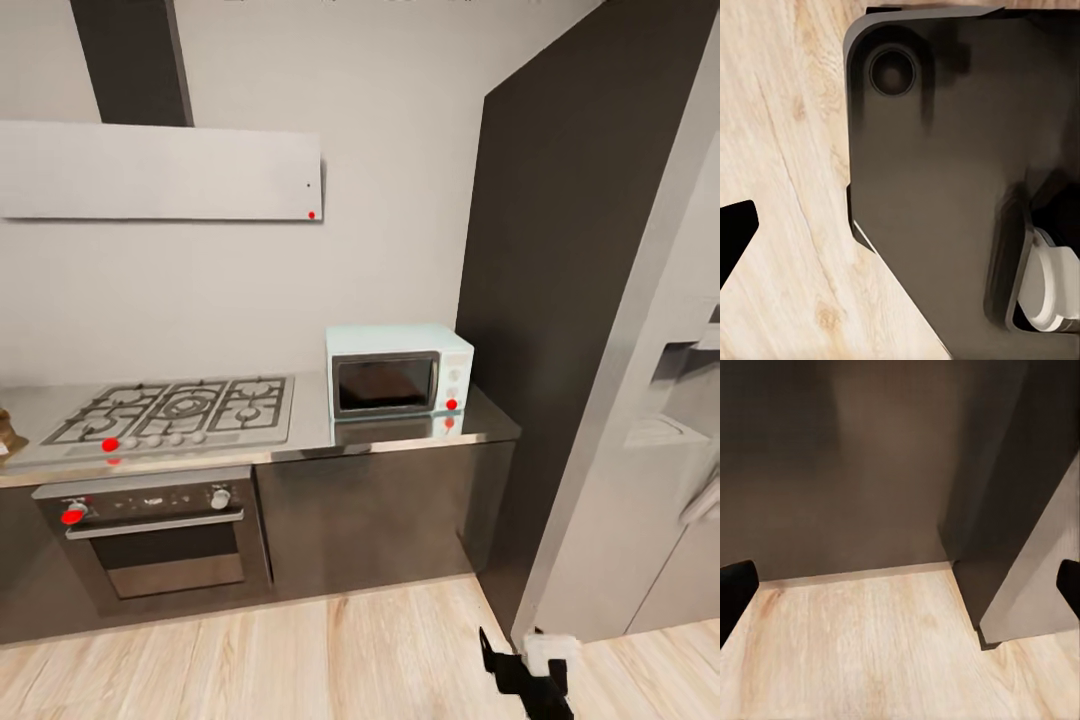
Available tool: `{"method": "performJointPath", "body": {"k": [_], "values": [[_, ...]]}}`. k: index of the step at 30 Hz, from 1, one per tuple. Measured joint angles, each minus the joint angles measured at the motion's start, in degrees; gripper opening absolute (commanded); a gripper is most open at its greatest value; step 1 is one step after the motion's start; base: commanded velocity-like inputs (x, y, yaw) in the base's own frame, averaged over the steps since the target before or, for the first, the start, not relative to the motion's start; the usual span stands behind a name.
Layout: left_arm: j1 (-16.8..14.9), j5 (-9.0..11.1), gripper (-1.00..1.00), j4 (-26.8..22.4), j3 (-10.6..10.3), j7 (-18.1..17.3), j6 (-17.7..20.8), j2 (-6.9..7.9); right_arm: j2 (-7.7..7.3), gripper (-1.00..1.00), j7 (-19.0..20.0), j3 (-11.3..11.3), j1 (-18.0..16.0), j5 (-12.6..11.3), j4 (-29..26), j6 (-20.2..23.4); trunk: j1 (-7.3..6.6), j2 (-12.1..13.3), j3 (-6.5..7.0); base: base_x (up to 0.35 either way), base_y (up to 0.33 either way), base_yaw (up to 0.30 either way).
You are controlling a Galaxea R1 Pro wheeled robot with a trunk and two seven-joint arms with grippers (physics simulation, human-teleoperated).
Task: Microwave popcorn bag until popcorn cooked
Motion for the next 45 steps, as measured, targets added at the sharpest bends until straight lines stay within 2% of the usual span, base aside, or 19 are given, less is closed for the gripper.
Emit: {"method": "performJointPath", "body": {"k": [1,4,7,8,12,14,24,45], "values": [[0.0,0.0,1.0,0.0,0.0,0.0,0.0,0.0,0.0,1.0,0.0,0.0,0.0,0.0,-4.3,0.0,-0.22,0.4,0.19,0.0,0.0,0.0],[0.0,0.0,1.0,0.0,0.3,0.0,-0.1,-0.02,0.0,1.0,0.0,0.0,-0.2,-0.1,-11.3,-0.1,-0.88,1.6,0.72,0.0,0.0,0.0],[0.0,0.0,1.0,0.0,0.8,0.0,-0.3,-0.01,0.02,1.0,0.0,0.0,-2.2,-0.1,-13.8,-0.1,-1.54,2.8,1.26,0.0,0.0,0.0],[0.0,0.0,1.0,-0.1,0.9,0.0,-0.4,-0.02,0.01,1.0,0.0,0.0,-4.2,-0.1,-14.2,0.0,-1.76,3.2,1.45,0.0,0.0,0.0],[0.0,0.0,1.0,-0.1,1.0,0.0,-0.2,-0.17,0.01,1.0,0.0,0.0,-8.8,-0.2,-14.6,0.0,-2.64,4.8,2.16,0.0,0.0,0.0],[0.0,0.0,1.0,-0.1,1.0,0.0,-0.4,-0.1,0.01,1.0,0.0,0.0,-9.4,-0.2,-14.6,0.0,-3.08,5.6,2.52,0.0,0.0,0.0],[0.0,0.0,1.0,-0.1,1.3,0.0,-0.8,0.0,0.0,1.0,0.8,0.6,-9.7,-0.2,-14.6,-1.7,-5.28,9.6,4.32,0.0,0.0,0.024],[0.0,0.0,1.0,-0.1,1.3,0.0,-0.6,-0.26,0.0,1.0,0.6,0.2,-9.7,-0.2,-14.6,-1.7,-9.9,18.1,8.11,0.0,0.0,0.203]]}}
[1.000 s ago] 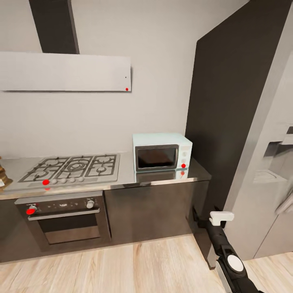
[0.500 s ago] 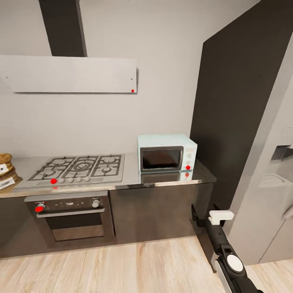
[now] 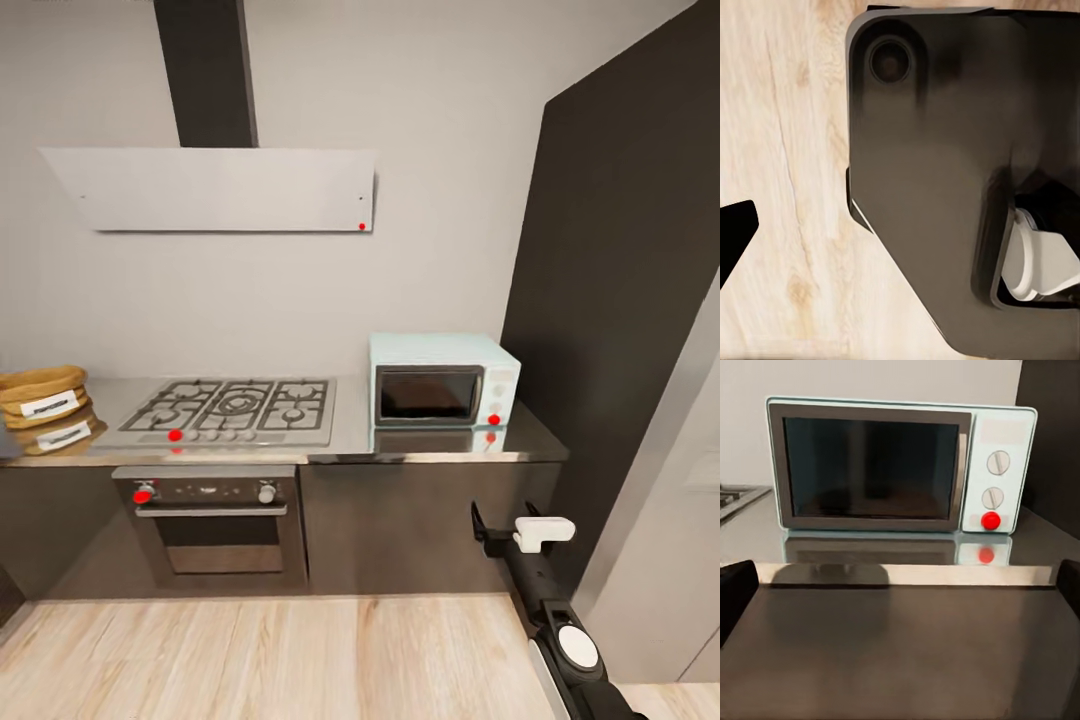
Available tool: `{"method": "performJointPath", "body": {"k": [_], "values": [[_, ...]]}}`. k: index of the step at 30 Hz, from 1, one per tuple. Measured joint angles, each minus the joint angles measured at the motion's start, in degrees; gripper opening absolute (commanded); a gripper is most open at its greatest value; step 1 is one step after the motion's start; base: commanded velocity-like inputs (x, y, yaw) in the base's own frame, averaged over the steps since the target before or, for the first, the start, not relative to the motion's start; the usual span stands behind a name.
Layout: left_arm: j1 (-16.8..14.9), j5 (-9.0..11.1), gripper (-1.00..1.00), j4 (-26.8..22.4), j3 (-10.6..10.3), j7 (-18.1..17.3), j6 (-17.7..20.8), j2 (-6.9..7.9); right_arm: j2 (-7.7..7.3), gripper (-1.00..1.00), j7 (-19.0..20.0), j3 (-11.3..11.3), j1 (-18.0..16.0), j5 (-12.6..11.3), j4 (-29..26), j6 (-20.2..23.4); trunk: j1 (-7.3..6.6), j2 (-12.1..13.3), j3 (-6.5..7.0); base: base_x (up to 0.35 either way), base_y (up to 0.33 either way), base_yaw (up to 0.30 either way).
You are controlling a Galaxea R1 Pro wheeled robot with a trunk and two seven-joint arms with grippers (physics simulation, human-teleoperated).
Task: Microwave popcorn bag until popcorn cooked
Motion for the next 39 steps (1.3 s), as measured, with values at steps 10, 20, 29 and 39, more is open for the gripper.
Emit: {"method": "performJointPath", "body": {"k": [10,20,29,39], "values": [[0.0,-0.1,1.0,0.0,0.0,-0.1,0.0,-0.07,0.0,1.0,-0.1,-0.1,0.0,0.1,0.0,-0.1,-1.11,2.0,0.91,0.019,0.004,0.009],[0.0,-0.1,1.0,0.0,0.1,-0.1,0.0,0.14,0.0,1.0,-2.8,-0.3,0.0,0.0,0.0,-1.4,-1.14,2.0,0.91,0.317,0.008,0.0],[0.0,-0.1,1.0,0.0,0.5,-0.1,-0.2,-0.03,-0.17,1.0,-1.9,-2.6,0.0,0.0,0.1,-3.8,-1.14,2.0,0.91,0.349,0.0,0.0],[0.0,-0.1,1.0,0.0,0.5,-0.1,-0.2,-0.09,-1.63,1.0,8.8,-11.1,0.0,-0.2,0.1,-3.4,-1.14,2.0,0.91,0.329,0.0,0.0]]}}
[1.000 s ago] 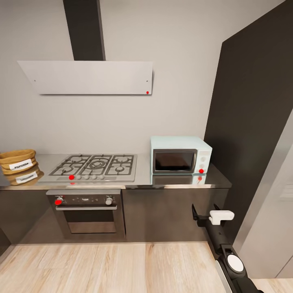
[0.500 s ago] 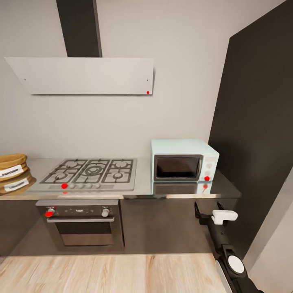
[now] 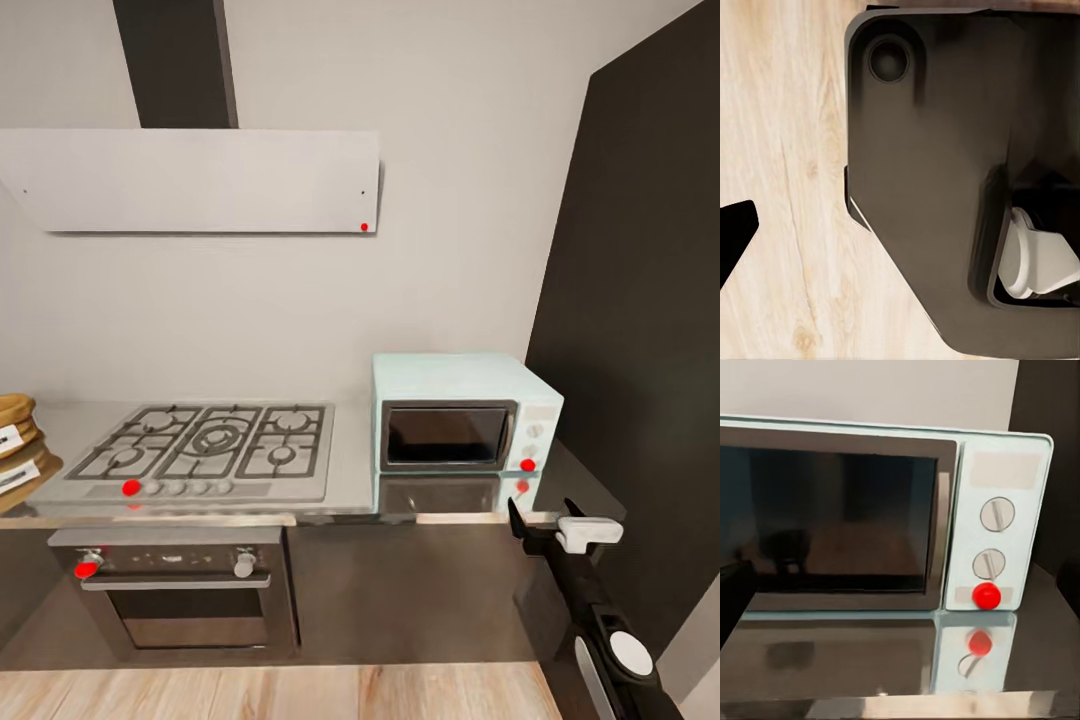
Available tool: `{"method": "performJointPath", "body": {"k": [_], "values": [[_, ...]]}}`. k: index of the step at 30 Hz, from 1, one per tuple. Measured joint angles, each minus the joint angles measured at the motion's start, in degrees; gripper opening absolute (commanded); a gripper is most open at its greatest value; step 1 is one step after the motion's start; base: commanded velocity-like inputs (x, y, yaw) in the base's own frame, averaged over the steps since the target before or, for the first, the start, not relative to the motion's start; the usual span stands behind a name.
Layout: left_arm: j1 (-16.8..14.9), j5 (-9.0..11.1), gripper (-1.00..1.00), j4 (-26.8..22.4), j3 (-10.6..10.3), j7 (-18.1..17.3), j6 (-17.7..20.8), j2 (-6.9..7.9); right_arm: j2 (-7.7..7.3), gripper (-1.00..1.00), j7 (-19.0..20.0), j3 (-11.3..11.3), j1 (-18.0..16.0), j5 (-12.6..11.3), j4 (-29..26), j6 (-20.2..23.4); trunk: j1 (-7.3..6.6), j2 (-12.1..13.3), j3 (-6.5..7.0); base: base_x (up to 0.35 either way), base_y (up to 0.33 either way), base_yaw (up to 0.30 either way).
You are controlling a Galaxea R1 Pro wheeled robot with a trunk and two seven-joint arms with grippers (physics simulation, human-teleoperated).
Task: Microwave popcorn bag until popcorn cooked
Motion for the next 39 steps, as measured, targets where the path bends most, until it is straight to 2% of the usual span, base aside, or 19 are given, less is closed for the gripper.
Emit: {"method": "performJointPath", "body": {"k": [4,11,21,39], "values": [[0.0,0.0,1.0,0.0,0.0,0.0,0.0,0.0,-2.0,1.0,0.3,-0.5,0.0,-0.2,0.0,0.1,0.02,0.0,0.0,0.126,0.0,0.0],[0.0,0.0,1.0,0.0,0.1,0.0,0.0,-0.08,-3.24,1.0,0.2,-0.6,0.0,-3.2,0.0,0.1,0.0,0.0,0.0,0.17,0.0,0.0],[0.0,0.0,1.0,0.0,0.1,0.0,0.0,-0.09,-3.41,1.0,0.1,-0.6,0.0,-3.4,0.0,0.1,0.0,0.0,0.0,0.321,0.0,0.0],[0.0,0.0,1.0,0.0,0.1,0.0,0.0,-0.09,-3.32,1.0,-0.2,-0.5,0.0,-3.4,0.4,-0.4,0.03,0.0,0.0,0.102,-0.097,0.0]]}}
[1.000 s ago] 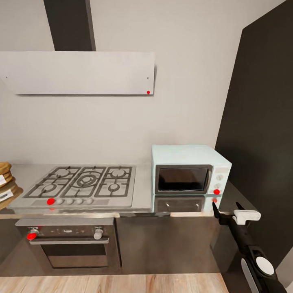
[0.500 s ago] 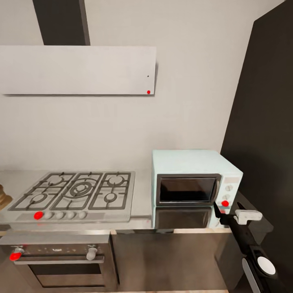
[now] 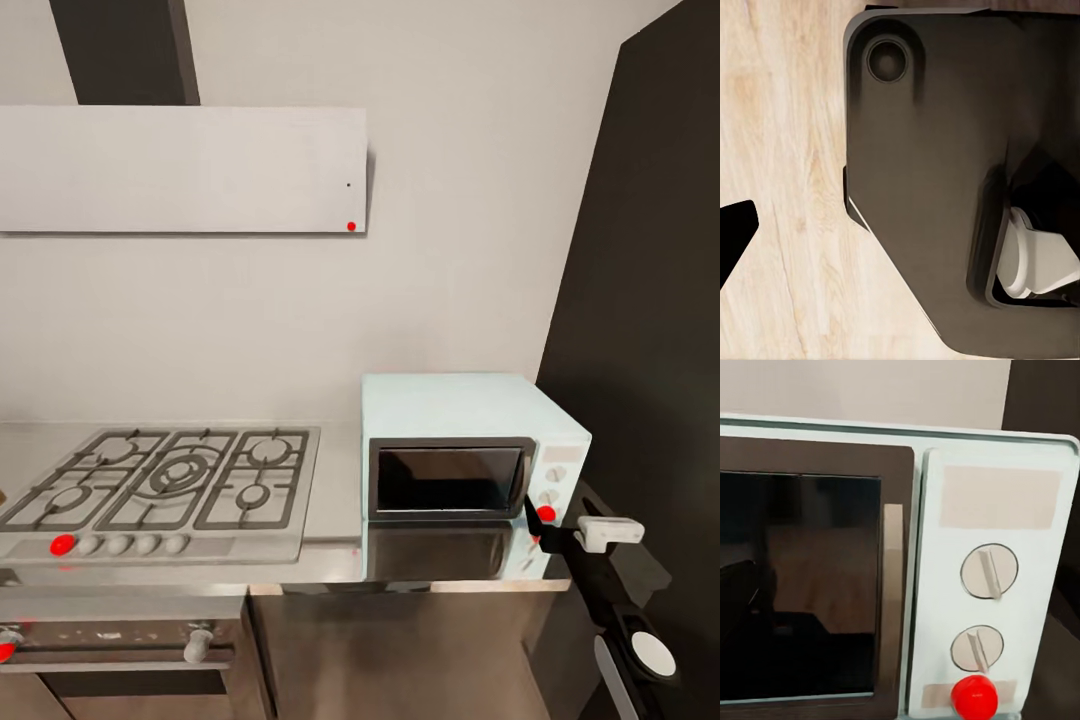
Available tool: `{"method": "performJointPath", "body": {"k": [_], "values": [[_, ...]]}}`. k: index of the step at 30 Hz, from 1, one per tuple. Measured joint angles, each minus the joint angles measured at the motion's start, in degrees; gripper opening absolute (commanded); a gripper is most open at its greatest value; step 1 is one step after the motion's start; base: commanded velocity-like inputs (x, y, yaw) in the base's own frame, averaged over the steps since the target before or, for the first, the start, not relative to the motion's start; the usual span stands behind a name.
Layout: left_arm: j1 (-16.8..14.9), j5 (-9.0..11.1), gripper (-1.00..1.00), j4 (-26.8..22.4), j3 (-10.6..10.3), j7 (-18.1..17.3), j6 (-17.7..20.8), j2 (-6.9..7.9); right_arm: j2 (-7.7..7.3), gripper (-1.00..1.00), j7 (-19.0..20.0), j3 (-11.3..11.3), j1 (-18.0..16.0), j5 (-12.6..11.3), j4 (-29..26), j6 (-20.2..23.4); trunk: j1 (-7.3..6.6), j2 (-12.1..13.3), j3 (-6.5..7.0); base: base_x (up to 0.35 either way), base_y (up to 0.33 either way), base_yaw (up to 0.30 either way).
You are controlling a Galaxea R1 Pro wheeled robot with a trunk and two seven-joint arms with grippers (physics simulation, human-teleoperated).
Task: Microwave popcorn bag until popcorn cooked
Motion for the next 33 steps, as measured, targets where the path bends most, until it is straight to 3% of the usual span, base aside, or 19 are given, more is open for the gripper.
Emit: {"method": "performJointPath", "body": {"k": [9,33], "values": [[0.0,0.0,1.0,0.0,0.0,0.0,0.0,0.06,0.07,1.0,0.1,1.2,-0.1,0.1,7.0,-0.1,0.0,0.0,0.0,0.0,0.0,0.0],[0.0,0.0,1.0,0.0,0.0,0.1,0.0,0.09,0.05,1.0,0.1,1.7,-0.1,0.0,7.7,-0.2,0.0,0.0,0.0,0.139,-0.022,0.0]]}}
